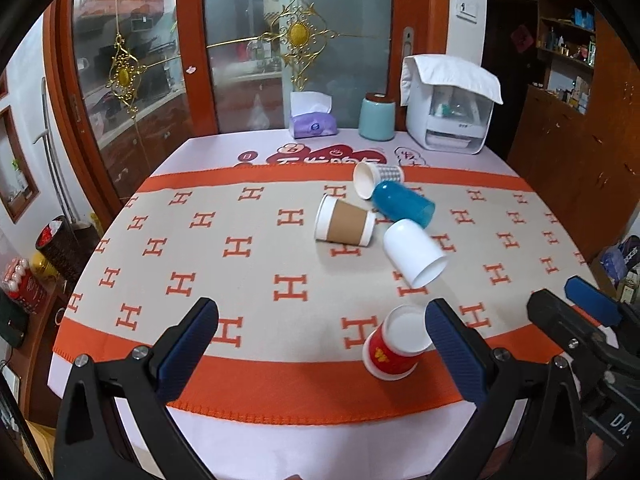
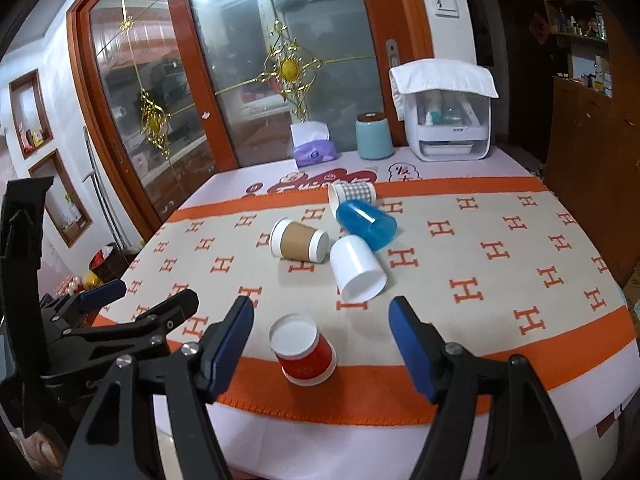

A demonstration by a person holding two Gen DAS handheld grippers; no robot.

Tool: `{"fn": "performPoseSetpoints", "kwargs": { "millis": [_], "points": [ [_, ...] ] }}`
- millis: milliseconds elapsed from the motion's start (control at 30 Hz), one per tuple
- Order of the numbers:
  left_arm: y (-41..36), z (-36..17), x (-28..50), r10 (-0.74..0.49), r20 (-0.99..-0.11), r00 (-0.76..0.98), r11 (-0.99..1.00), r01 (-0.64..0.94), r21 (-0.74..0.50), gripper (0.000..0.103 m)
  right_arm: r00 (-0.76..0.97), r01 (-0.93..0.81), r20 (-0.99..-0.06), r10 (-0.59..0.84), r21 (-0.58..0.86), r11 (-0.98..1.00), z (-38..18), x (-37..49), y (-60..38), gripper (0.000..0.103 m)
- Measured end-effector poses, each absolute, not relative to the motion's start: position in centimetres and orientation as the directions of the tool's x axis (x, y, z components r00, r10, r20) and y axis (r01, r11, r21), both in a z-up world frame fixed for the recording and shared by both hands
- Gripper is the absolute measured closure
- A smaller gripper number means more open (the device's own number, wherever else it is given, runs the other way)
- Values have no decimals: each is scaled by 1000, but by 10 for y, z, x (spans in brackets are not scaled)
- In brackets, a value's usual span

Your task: Flip cup upside down

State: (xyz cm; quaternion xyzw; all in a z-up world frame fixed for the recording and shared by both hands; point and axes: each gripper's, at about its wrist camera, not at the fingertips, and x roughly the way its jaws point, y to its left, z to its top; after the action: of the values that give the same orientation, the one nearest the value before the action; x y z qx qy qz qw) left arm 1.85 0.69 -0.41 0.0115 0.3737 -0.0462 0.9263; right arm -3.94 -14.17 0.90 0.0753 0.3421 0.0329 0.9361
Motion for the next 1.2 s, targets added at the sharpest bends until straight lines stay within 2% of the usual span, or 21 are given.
{"fn": "performPoseSetpoints", "kwargs": {
  "millis": [267, 1200],
  "points": [
    [-1, 8, 18, -69, -667, 742, 996, 87, -6, 1, 775, 2, -624, 95, 152, 988, 15, -40, -143, 33],
    [1, 6, 25, -48, -679, 733, 998, 55, -12, 1, 764, 5, -638, 98, 158, 987, 10, -34, -142, 33]
  ]
}}
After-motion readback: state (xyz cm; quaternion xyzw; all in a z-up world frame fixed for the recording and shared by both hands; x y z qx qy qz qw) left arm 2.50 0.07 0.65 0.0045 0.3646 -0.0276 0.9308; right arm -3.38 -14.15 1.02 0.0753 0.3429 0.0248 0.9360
